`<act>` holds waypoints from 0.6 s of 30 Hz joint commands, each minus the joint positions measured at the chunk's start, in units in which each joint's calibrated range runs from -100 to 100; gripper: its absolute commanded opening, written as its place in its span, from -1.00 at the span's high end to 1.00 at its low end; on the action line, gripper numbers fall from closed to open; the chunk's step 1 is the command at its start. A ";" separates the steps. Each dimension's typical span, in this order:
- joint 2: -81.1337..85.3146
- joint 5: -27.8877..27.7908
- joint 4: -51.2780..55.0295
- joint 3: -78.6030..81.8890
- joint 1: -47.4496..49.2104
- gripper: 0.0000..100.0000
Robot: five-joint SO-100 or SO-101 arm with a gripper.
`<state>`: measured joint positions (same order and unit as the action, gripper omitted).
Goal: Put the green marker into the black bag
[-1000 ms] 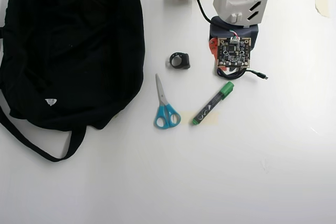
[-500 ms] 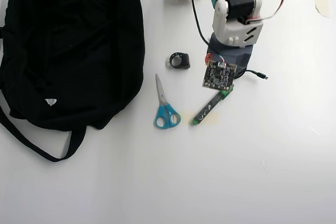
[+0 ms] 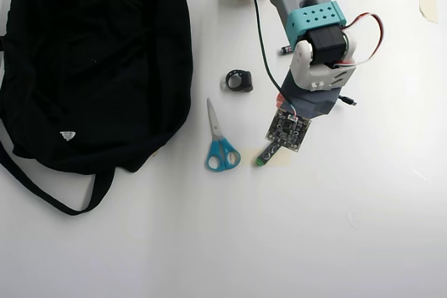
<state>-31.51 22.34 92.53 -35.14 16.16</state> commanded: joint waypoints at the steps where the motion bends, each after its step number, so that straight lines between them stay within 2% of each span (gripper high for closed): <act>1: -1.11 2.77 2.22 -4.21 1.19 0.69; 7: -4.01 5.03 1.36 -4.57 0.96 0.68; 18: -6.92 4.50 -3.04 -5.56 1.19 0.67</act>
<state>-38.23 27.28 90.90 -38.52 17.27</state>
